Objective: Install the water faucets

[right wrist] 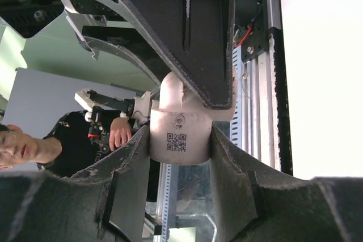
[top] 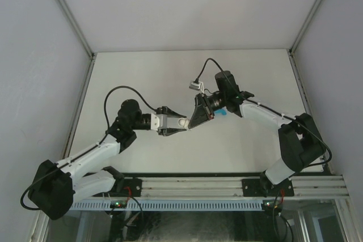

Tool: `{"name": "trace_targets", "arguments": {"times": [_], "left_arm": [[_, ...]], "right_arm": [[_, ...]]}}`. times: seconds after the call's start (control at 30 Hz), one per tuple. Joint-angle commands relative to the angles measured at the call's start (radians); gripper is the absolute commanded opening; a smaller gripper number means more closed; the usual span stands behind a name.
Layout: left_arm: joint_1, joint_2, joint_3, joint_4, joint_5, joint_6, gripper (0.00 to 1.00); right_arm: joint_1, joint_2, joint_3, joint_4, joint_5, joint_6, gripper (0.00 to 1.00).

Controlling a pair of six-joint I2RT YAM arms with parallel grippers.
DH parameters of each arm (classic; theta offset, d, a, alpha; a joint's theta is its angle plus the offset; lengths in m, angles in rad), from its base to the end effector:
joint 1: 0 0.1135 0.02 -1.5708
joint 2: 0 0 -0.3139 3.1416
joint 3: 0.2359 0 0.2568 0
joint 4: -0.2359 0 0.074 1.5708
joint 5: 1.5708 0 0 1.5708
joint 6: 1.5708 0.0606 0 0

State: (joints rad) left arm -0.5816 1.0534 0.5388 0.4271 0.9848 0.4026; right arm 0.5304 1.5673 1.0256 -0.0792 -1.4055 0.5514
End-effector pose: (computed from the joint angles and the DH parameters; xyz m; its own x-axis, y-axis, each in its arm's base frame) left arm 0.1550 -0.1624 0.3063 0.3236 0.0466 -0.9451 0.9462 -0.0132 0.3233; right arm 0.2562 0.2196 0.3012 -0.8336 -0.3889 -0.3922 -0.3975 -0.0706 0.9149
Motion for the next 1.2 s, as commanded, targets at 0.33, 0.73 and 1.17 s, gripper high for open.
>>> {"name": "trace_targets", "arguments": {"times": [0.33,0.73,1.17], "left_arm": [[-0.012,-0.016,0.049,0.01,0.118,0.003,0.37],[-0.012,-0.023,0.082,-0.098,0.055,0.03,0.0],[-0.012,-0.021,0.056,0.071,-0.143,-0.259,0.0]], "right_arm": [[0.013,0.02,0.008,0.137,-0.003,0.081,0.27],[0.007,-0.046,0.007,0.034,0.172,0.03,0.68],[0.059,-0.186,-0.092,0.091,0.469,0.0,0.59]]}}
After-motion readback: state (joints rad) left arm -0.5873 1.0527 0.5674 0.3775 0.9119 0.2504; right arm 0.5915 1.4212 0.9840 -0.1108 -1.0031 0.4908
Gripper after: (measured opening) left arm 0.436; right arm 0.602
